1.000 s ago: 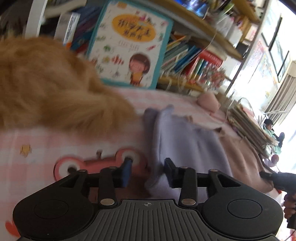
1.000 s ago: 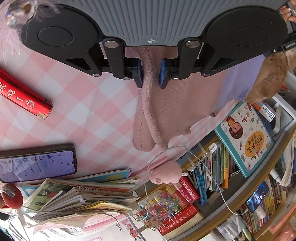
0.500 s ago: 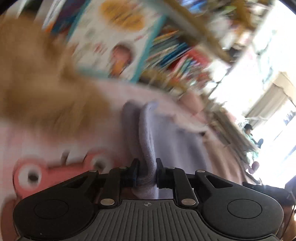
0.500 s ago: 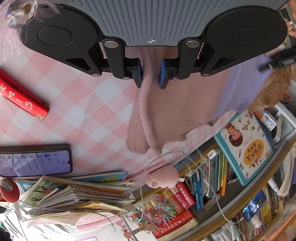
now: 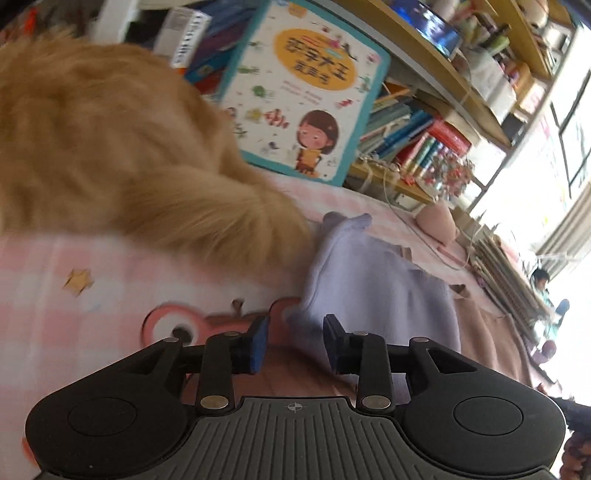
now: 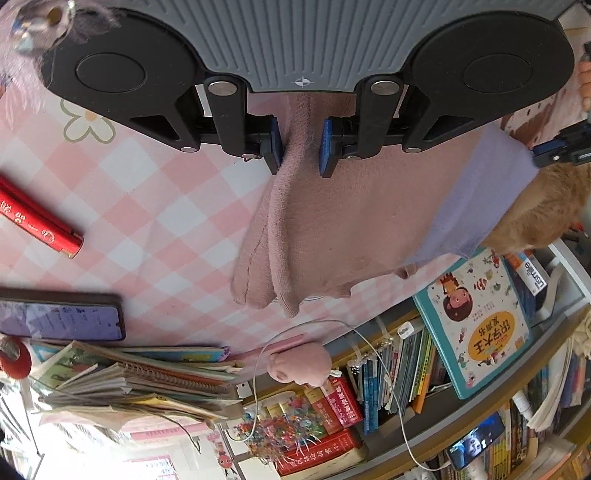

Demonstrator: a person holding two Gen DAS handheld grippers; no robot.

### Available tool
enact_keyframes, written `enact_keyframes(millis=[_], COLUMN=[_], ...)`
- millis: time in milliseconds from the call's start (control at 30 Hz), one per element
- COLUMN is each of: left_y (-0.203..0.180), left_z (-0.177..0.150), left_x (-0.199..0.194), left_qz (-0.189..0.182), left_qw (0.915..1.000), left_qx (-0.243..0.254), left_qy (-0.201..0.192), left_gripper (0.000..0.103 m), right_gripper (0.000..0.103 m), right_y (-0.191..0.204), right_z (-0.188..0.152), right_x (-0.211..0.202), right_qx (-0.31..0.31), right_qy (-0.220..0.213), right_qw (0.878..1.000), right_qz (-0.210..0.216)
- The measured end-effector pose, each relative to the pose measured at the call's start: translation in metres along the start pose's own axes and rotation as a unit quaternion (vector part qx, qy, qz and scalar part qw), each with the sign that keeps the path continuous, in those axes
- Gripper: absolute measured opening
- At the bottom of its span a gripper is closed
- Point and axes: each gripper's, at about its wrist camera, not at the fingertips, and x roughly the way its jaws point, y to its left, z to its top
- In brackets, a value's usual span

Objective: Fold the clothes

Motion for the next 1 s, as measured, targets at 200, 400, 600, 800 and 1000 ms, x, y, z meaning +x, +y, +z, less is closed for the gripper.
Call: enact_keyframes(millis=[200, 400, 600, 800, 1000], left_y=[0.004, 0.011, 0.021, 0.015, -0.045], left_z=[-0.007, 0.0, 0.002, 0.003, 0.008], left_x=[0.021, 0.048, 0.064, 0.071, 0.041], left_qz=[-0.062, -0.082, -0.085, -0.074, -0.063], left_qw=[0.9938, 0.9838, 0.9692, 0.9727, 0.9939], left_qx=[-0.079, -0.157, -0.231, -0.22, -0.019], left_qy=[0.048, 0.025, 0.006, -0.005, -0.088], left_gripper=[0.037, 0.037, 0.028, 0.01, 0.01], right_gripper=[0.021, 0.021, 0.022, 0.023, 0.023], right_y=[0.015, 0.025, 0.024, 0.026, 0.026], right_z=[-0.006, -0.008, -0.009, -0.008, -0.008], right_x=[-0.003, -0.002, -0.001, 0.0, 0.0], right_qx=[-0.049, -0.085, -0.08, -0.078, -0.072], right_qy=[-0.004, -0.007, -0.009, -0.007, -0.005], right_qw=[0.999, 0.996, 0.996, 0.996, 0.997], right_qz=[-0.021, -0.037, -0.032, -0.031, -0.032])
